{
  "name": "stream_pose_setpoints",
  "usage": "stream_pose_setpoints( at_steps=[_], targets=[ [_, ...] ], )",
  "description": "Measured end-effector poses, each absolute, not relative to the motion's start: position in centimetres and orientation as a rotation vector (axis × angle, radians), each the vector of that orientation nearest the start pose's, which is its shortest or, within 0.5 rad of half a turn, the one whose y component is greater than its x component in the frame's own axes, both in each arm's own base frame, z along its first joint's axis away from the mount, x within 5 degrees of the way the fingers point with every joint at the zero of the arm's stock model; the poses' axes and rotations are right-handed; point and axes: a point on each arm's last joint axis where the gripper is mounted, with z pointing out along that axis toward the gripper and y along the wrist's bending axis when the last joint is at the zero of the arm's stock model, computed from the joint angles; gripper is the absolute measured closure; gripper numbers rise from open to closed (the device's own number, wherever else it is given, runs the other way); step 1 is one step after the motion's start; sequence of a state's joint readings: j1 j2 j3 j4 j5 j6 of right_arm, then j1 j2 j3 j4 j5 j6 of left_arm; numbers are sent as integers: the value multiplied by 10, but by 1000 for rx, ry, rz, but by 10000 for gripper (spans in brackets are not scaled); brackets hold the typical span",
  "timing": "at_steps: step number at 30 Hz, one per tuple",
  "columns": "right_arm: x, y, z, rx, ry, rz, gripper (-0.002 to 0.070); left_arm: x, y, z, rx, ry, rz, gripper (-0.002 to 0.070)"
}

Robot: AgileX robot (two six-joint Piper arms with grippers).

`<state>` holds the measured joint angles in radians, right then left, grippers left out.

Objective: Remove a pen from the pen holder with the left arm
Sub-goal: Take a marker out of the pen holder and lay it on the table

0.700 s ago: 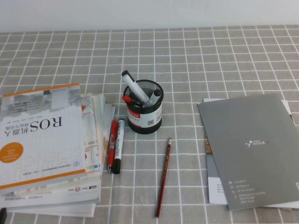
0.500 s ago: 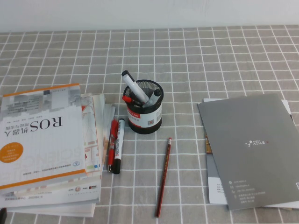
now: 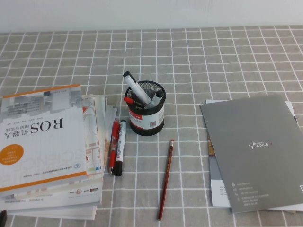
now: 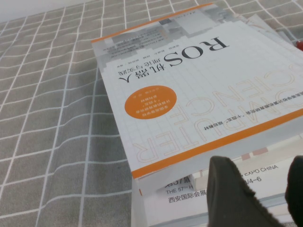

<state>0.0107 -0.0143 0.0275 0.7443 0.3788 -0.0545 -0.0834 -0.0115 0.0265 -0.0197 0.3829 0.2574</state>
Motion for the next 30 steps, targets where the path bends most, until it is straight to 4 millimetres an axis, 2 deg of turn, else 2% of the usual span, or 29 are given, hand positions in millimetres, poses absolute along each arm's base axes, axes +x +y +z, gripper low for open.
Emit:
stream_pose_setpoints(
  at_steps=[10, 14, 22, 27, 30],
  targets=[
    [51, 23, 180, 397, 1786, 699, 689, 52, -5, 171, 306, 1851, 100, 433],
    [51, 23, 180, 397, 1786, 699, 689, 54, -6, 179, 262, 1765, 71, 433],
    [51, 23, 180, 397, 1786, 699, 689, 56, -6, 200, 38, 1557, -109, 433],
    [51, 23, 180, 397, 1786, 699, 689, 56, -5, 204, -222, 1504, -373, 433],
    [51, 23, 180, 397, 1786, 699, 689, 56, -5, 204, -310, 1490, -465, 433]
  ],
)
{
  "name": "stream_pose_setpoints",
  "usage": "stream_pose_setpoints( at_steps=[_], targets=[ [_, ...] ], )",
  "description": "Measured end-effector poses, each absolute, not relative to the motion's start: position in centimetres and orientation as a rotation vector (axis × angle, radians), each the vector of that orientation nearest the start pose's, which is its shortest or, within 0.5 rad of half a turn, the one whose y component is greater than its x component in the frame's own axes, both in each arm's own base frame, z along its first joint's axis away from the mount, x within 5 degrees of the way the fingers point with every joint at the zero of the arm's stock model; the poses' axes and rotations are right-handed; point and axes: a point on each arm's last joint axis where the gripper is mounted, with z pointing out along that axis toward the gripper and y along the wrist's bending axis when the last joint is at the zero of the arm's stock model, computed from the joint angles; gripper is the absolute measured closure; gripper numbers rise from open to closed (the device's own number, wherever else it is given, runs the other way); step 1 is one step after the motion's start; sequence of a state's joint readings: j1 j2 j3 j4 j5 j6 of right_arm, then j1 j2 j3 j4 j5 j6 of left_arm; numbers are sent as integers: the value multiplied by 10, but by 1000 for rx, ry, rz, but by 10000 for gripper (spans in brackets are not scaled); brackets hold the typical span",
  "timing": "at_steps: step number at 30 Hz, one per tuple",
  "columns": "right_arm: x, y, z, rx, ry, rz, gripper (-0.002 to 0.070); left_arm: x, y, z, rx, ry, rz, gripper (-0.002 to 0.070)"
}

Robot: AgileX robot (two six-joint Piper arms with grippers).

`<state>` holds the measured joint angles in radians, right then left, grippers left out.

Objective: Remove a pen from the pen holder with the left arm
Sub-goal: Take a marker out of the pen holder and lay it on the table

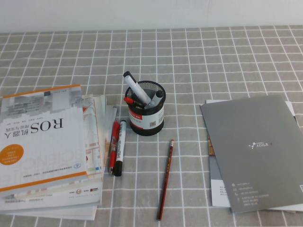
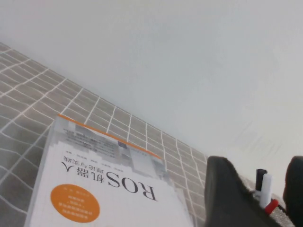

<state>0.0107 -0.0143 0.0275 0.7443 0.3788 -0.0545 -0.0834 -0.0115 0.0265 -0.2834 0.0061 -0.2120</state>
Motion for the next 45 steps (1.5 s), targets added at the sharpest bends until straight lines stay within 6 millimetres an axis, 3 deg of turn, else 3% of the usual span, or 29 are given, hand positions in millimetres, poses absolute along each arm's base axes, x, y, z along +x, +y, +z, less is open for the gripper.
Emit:
stream_pose_setpoints(
  at_steps=[10, 18, 20, 23, 25, 29, 33, 39, 45],
  targets=[
    [51, 23, 180, 397, 1786, 699, 689, 56, -4, 206, -474, 1448, -637, 433],
    [51, 23, 180, 397, 1786, 699, 689, 56, -5, 205, -513, 1449, -679, 435],
    [51, 23, 180, 397, 1786, 699, 689, 56, -6, 202, -515, 1486, -686, 470],
    [51, 23, 180, 397, 1786, 699, 689, 54, -11, 207, -432, 1587, -644, 596],
    [51, 23, 180, 397, 1786, 699, 689, 49, -13, 224, -325, 1602, -587, 644],
    [51, 23, 180, 397, 1786, 699, 689, 45, -15, 256, -193, 1604, -506, 667],
    [51, 23, 180, 397, 1786, 699, 689, 56, -19, 277, -46, 1728, -404, 672],
    [51, 23, 180, 397, 1786, 699, 689, 95, -35, 298, 236, 1882, -373, 673],
    [51, 23, 180, 397, 1786, 699, 689, 130, -49, 297, 381, 1878, -450, 673]
  ],
)
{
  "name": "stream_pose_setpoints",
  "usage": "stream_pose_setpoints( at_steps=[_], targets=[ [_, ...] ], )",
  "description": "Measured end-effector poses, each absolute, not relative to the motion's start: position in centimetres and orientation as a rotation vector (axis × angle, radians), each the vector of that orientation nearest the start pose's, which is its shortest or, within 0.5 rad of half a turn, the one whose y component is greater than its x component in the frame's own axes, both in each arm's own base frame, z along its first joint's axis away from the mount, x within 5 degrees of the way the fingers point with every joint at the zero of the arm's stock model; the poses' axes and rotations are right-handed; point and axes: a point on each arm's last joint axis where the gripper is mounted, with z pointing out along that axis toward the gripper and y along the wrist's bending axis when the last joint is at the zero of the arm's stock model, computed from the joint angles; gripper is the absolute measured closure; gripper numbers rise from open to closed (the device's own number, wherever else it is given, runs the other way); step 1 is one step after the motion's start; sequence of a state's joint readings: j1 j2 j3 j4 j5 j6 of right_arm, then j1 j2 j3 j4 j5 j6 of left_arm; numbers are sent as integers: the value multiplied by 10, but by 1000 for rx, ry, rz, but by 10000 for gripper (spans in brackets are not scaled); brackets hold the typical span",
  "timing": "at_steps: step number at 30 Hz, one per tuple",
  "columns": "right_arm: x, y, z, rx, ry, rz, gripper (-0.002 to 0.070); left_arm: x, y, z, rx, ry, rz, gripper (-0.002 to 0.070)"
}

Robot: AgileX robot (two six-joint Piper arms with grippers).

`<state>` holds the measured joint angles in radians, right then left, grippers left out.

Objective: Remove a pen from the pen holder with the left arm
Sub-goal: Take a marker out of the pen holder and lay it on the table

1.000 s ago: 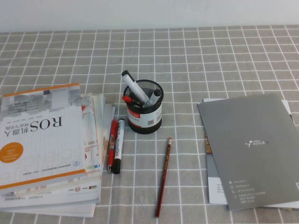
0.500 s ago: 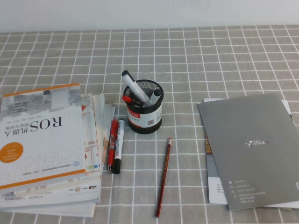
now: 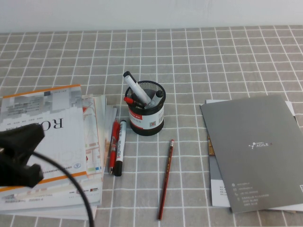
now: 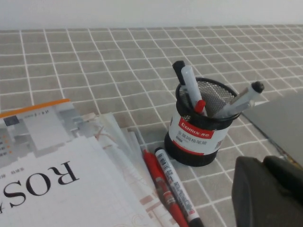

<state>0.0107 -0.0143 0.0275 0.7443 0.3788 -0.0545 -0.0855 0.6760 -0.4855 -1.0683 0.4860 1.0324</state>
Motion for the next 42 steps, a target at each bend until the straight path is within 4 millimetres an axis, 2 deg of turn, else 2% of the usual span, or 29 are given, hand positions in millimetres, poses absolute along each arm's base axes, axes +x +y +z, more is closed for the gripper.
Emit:
stream_pose_setpoints(
  at_steps=[5, 9, 13, 16, 19, 22, 28, 35, 42],
  targets=[
    [51, 23, 180, 397, 1786, 699, 689, 151, -54, 290, 468, 1973, -379, 673],
    [51, 23, 180, 397, 1786, 699, 689, 159, -53, 285, 350, 2035, -278, 674],
    [51, 23, 180, 397, 1786, 699, 689, 166, -56, 292, 314, 1939, -200, 673],
    [51, 23, 180, 397, 1786, 699, 689, 173, -62, 297, 263, 1852, -271, 660],
    [51, 23, 180, 397, 1786, 699, 689, 184, -73, 297, 310, 1783, -335, 608],
    [51, 23, 180, 397, 1786, 699, 689, 195, -87, 293, 382, 1710, -413, 524],
    [51, 23, 180, 397, 1786, 699, 689, 216, -105, 273, 464, 1686, -514, 344],
    [51, 23, 180, 397, 1786, 699, 689, 231, -113, 250, 492, 1746, -532, 306],
    [51, 23, 180, 397, 1786, 699, 689, 246, -117, 242, 496, 1710, -526, 303]
  ],
)
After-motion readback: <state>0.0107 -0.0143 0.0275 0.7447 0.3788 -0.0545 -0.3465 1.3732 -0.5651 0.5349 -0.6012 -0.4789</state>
